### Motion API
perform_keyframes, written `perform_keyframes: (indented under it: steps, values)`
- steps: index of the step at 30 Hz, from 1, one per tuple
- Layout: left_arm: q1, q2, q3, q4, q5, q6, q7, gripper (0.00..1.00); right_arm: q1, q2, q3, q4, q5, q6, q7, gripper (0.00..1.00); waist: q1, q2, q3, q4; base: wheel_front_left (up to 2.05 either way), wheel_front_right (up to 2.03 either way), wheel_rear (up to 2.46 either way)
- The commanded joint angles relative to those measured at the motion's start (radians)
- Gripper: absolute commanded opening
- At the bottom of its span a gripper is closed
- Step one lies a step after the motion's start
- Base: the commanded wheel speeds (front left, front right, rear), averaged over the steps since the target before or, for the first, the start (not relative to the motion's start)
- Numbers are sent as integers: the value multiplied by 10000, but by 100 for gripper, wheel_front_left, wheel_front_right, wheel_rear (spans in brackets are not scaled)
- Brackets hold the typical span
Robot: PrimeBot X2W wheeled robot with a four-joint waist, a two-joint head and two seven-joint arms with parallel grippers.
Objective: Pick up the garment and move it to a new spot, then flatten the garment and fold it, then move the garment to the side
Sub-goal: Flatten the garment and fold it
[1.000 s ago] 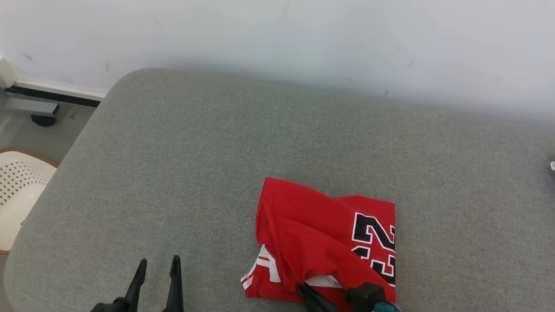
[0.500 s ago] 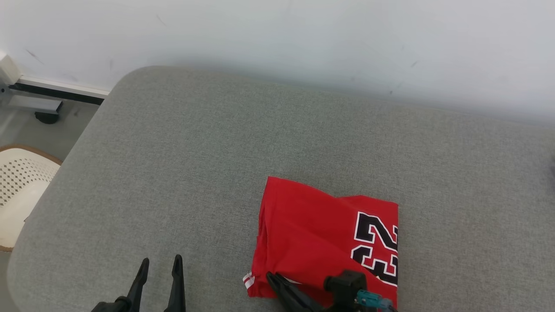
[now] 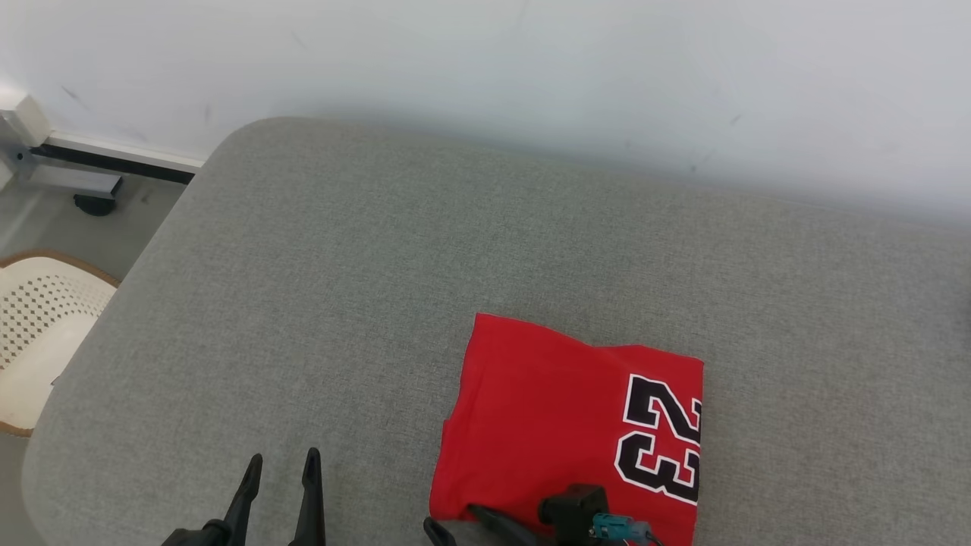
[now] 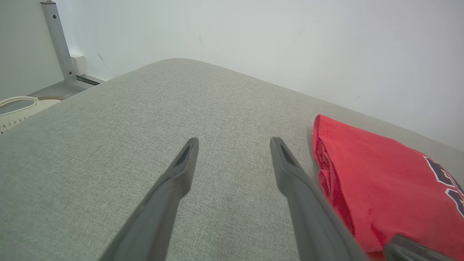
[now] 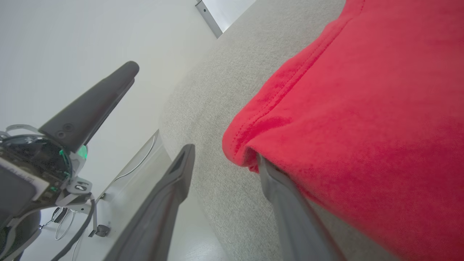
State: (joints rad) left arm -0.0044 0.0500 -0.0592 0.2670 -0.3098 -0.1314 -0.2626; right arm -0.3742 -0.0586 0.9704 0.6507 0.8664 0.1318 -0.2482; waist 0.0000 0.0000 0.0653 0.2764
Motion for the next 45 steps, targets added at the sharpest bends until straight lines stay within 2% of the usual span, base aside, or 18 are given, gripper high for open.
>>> perform_keyframes:
  steps: [1, 9, 18, 26, 30, 33, 39, 40, 41, 42, 43, 45]
  values:
    - [15, 2, 28, -17, -63, 14, -36, 100, -132, -42, 94, -59, 106, -22, -46, 100, 0, 0, -25, -59, 0, 0, 0]
    - [166, 5, 172, -90, -1, 18, -36, 100, 52, -856, 430, -1164, 669, -22, -101, 100, 0, 0, -95, -394, 0, 0, 0]
    - [259, 2, 256, -115, 82, 16, -38, 100, 653, -2112, 466, -2598, 1131, -22, 241, 100, 0, 0, -174, -667, 0, 0, 0]
    - [427, 4, 422, -218, 231, 16, -36, 100, 1530, -2794, -462, -3681, 997, -22, 107, 100, 0, 0, -320, -976, 0, 0, 0]
    - [486, 7, 520, -324, 324, 16, -38, 100, 1878, -3047, -1371, -4270, 474, -22, -15, 100, 0, 0, -372, -1227, 0, 0, 0]
    - [473, 2, 588, -412, 401, 14, -36, 100, 2205, -3012, -2555, -4424, -292, -22, -113, 100, 0, 0, -400, -1442, 0, 0, 0]
    - [548, 5, 680, -492, 581, 15, -38, 100, 2999, -2189, -5433, -4880, -2286, -22, -158, 100, 0, 0, -456, -1853, 0, 0, 0]
    - [548, 5, 680, -492, 581, 15, -38, 100, 2999, -2189, -5433, -4880, -2286, -22, -158, 100, 0, 0, -456, -1853, 0, 0, 0]
    - [580, 4, 712, -534, 621, 15, -38, 100, 3291, -1905, -6237, -5021, -3126, -22, -158, 100, 0, 0, -480, -1967, 0, 0, 0]
    - [580, 4, 712, -534, 621, 15, -38, 100, 3291, -1905, -6237, -5021, -3126, -22, -158, 100, 0, 0, -480, -1967, 0, 0, 0]
    - [594, 4, 733, -576, 742, 15, -38, 100, 3578, -1529, -6929, -5196, -3804, -21, -155, 100, 0, 0, -497, -2073, 0, 0, 0]
    - [614, 5, 765, -595, 778, 15, -36, 100, 3675, -1411, -7275, -5257, -4132, -22, -155, 100, 0, 0, -510, -2129, 0, 0, 0]
